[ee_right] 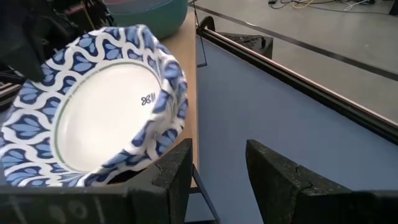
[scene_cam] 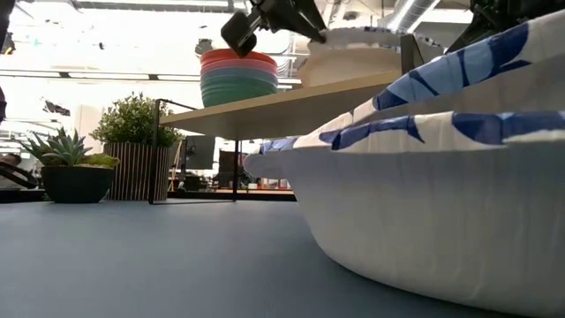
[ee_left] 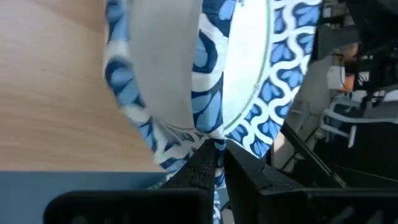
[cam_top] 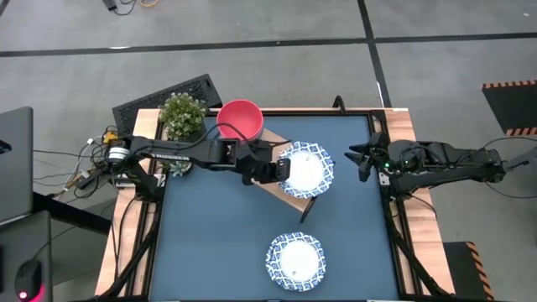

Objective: Place and stack bowls onto a shelf
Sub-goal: Stack the left white bowl on top of the white bowl on the shelf, then stack the top white bowl on top of the white bowls on the shelf

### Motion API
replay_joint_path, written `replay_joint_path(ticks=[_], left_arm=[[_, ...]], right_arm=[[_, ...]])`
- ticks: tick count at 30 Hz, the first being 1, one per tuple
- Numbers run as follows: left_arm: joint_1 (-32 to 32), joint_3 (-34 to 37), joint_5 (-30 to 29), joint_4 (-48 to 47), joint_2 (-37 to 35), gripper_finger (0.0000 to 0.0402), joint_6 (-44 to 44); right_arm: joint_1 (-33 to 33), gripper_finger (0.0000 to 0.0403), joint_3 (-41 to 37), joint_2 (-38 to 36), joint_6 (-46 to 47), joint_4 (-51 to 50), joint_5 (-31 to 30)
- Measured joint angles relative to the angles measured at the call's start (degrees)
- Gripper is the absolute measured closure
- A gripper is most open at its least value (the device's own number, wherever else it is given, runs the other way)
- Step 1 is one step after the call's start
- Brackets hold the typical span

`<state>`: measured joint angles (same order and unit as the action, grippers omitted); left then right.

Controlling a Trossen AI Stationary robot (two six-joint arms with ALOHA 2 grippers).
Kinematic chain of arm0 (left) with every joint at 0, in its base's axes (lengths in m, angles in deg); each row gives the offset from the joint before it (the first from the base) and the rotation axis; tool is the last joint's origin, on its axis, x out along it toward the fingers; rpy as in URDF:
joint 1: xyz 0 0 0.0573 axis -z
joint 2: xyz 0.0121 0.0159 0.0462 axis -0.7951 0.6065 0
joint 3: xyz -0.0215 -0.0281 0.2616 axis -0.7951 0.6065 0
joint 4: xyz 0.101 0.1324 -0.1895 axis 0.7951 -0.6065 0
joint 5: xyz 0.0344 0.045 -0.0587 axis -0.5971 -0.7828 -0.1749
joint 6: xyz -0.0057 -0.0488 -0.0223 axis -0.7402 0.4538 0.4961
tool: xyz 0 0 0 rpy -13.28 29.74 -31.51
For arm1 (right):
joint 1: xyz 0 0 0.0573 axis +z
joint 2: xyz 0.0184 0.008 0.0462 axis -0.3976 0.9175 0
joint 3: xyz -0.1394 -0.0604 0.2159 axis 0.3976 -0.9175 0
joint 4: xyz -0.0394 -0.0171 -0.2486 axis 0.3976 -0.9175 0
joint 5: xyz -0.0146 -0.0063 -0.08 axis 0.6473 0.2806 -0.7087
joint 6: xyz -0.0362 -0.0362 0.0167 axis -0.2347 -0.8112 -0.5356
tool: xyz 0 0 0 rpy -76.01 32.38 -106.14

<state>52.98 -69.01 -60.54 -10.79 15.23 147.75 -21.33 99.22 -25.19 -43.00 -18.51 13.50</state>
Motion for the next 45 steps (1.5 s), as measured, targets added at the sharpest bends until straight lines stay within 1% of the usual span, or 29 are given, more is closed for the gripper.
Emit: replay_joint_path(ticks=[6, 13, 17, 20, 23, 25, 28, 32, 36, 39, 42, 45], left_arm=[[0.0, 0.0, -3.1, -2.5, -0.9, 0.0358, 0.4], [0.0, 0.0, -3.3, -3.6, -1.5, 0.0313, -0.9], [0.0, 0.0, -1.7, -4.5, -1.5, 0.0282, -2.3], [-0.3, 0.0, 2.7, -5.0, -2.1, 0.0260, -5.2], [-0.3, 0.0, 6.3, -7.3, -3.6, 0.0239, -8.0], [-0.1, 0.0, 7.8, -9.9, -4.9, 0.0229, -11.5], [1.7, 0.0, 8.0, -13.4, -6.6, 0.0219, -15.2], [6.1, 0.0, 6.8, -14.3, -6.8, 0.0216, -25.4], [11.9, 0.0, 1.3, -14.9, -5.4, 0.0216, -38.6], [15.1, 0.0, -4.3, -14.4, -4.2, 0.0216, -47.8], [17.2, 0.1, -8.5, -13.5, -3.0, 0.0216, -54.5], [18.8, 0.0, -9.7, -11.5, -1.5, 0.0216, -58.1]], right_arm=[[0.0, 0.0226, 0.0, 0.0, 0.0, -0.3, 0.0], [0.0, 0.0226, 0.0, 0.0, 0.0, -0.3, 0.0], [0.0, 0.0226, 0.0, 0.0, 0.0, -0.3, 0.0], [0.0, 0.0226, 0.0, 0.0, 0.0, -0.3, 0.0], [0.0, 0.0226, 0.0, 0.0, 0.0, -0.3, 0.0], [0.0, 0.0226, 0.0, 0.0, 0.0, -0.3, 0.0], [0.0, 0.0226, 0.0, 0.0, 0.0, -0.3, 0.0], [0.0, 0.0226, 0.0, 0.0, 0.0, -0.3, 0.0], [0.0, 0.0226, 0.0, 0.0, 0.8, -0.3, 0.0], [0.0, 0.0226, 0.0, 0.0, 0.9, -0.3, 0.0], [0.1, 0.0226, 0.0, 0.0, 0.9, -0.3, 0.0], [0.1, 0.0226, 0.0, 0.0, 1.0, -0.4, 0.2]])
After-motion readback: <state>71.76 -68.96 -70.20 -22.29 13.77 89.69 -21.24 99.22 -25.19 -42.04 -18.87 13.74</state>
